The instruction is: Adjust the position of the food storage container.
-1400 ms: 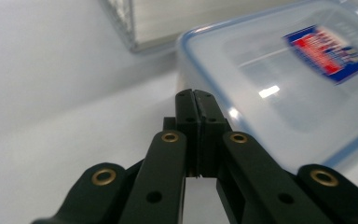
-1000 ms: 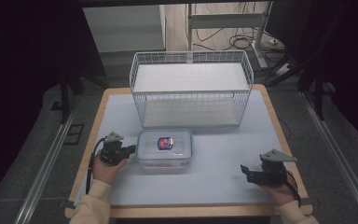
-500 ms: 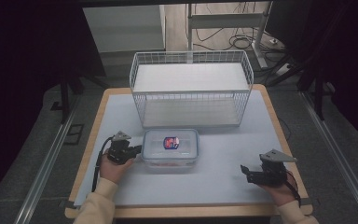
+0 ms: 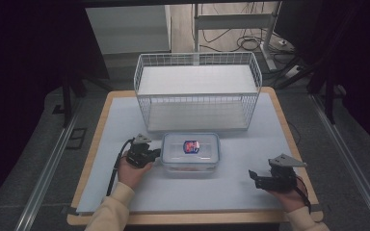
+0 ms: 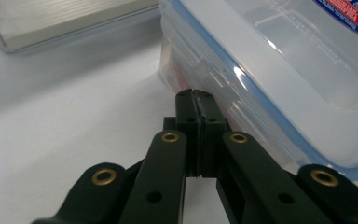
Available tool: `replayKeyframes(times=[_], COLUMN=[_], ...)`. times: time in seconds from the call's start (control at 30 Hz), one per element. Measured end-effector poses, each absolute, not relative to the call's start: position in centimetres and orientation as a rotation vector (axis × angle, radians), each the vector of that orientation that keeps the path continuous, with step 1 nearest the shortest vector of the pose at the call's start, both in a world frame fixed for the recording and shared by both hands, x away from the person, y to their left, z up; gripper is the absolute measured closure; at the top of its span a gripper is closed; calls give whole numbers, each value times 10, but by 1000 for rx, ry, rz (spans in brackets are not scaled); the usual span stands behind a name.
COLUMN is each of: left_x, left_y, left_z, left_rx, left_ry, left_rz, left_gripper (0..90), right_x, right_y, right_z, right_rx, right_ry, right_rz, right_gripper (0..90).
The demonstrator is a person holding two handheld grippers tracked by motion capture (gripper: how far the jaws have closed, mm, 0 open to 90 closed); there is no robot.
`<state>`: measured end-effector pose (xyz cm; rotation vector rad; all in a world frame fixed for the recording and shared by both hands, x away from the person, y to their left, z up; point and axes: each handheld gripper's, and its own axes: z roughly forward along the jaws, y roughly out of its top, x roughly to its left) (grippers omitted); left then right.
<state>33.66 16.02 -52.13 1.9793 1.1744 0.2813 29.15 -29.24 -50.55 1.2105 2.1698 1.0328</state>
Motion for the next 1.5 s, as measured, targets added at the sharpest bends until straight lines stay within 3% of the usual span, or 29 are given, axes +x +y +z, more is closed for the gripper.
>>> replayKeyframes(times=[0.17,0.9,1.0,1.03,1.1,1.13,1.37,1.5], left_x=[339,304,302,302,302,303,303,303], left_y=[167,201,201,202,204,204,206,204], left_z=[-523,-498,-497,-497,-496,-496,-493,-491], left_rx=[1947,1857,1834,1830,1814,1812,1777,1776], left_ry=[1172,1172,1228,1250,1282,1287,1290,1285], left_rz=[229,271,344,348,359,353,280,263], left_gripper=[894,843,571,508,465,361,252,248], right_x=[293,289,289,289,289,289,289,289], right_y=[-293,-295,-295,-294,-294,-294,-293,-293], right_z=[-506,-503,-504,-504,-504,-504,-501,-502], right_rx=[1223,1191,1189,1188,1189,1190,1172,1164], right_ry=[2167,2156,2160,2161,2162,2162,2165,2170], right_rz=[1035,1055,1053,1052,1053,1057,1091,1091], right_gripper=[127,128,128,128,128,128,129,129])
